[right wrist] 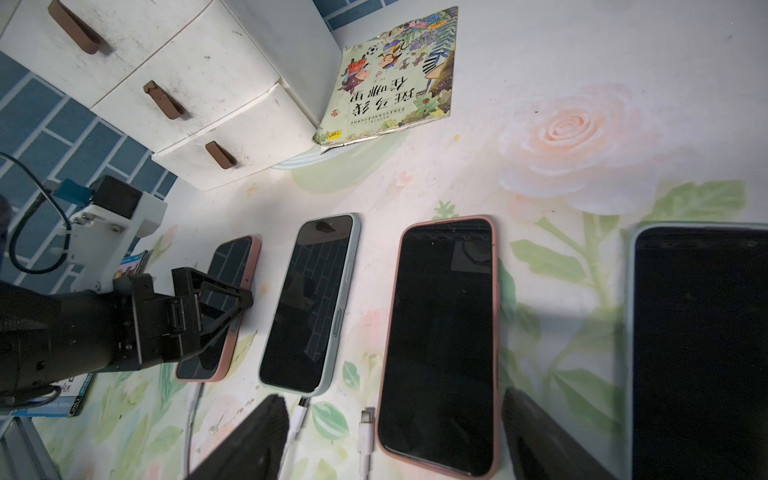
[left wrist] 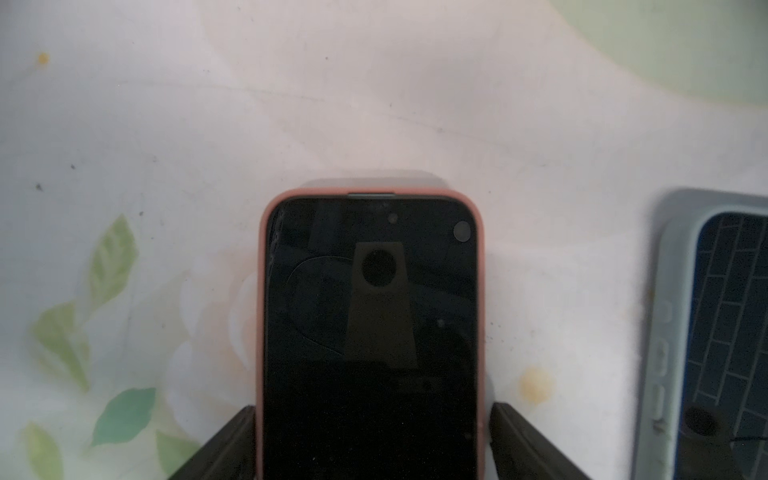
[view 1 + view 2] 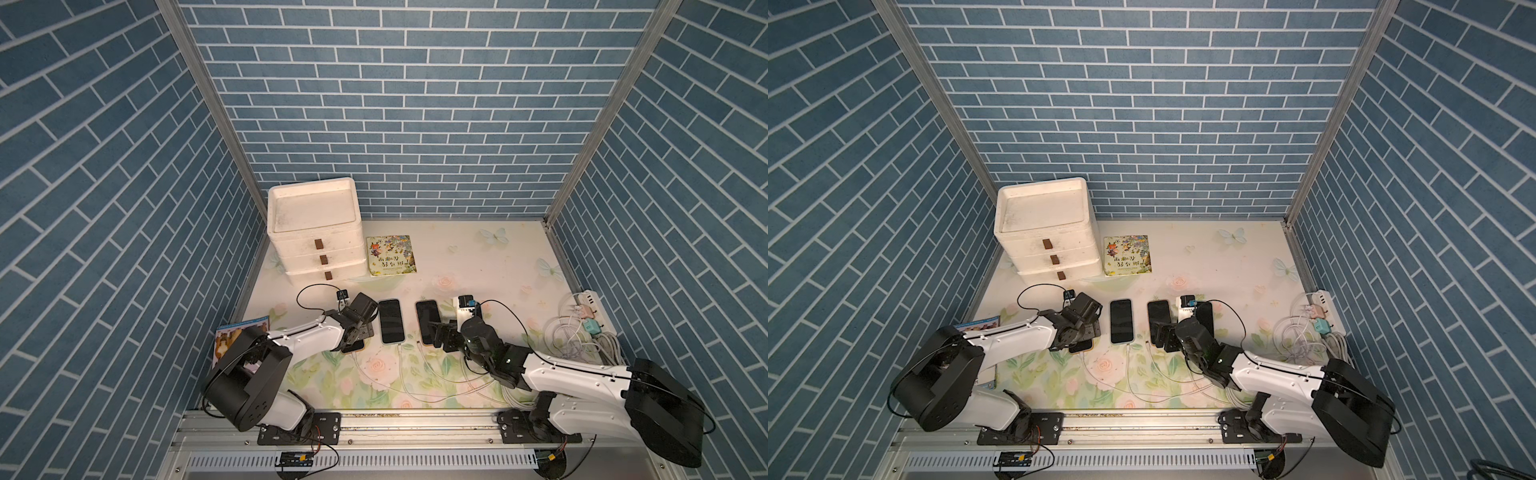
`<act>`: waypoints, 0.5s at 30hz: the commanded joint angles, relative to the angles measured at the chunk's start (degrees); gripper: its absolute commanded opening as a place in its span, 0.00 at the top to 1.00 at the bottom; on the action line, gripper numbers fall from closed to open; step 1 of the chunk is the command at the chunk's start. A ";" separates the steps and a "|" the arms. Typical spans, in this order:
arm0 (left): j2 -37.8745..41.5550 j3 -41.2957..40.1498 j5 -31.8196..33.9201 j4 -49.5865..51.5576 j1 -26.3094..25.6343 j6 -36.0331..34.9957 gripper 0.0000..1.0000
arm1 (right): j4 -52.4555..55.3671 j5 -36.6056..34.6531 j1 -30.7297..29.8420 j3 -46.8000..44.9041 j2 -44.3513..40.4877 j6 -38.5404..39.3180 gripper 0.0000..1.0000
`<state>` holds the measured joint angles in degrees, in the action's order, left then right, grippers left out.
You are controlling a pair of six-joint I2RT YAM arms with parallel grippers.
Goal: Unplug the charging cable from the phone
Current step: Pick up the phone at the center of the board.
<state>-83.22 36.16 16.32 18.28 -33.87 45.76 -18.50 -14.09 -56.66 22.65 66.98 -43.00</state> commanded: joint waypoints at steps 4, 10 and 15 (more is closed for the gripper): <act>1.69 -3.12 -1.15 4.57 0.53 -0.10 0.09 | -0.94 0.20 0.17 1.26 0.57 1.78 0.15; -0.93 -4.40 -2.00 1.60 0.55 0.87 0.14 | -1.82 0.54 0.17 1.19 0.71 1.67 0.15; -2.19 -5.09 -2.59 -0.30 0.52 1.02 0.21 | -1.54 0.57 0.17 1.16 0.17 1.74 0.15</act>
<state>-82.13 34.17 17.32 16.51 -33.87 45.93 -19.09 -13.65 -56.66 22.68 67.26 -43.00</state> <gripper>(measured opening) 0.811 0.849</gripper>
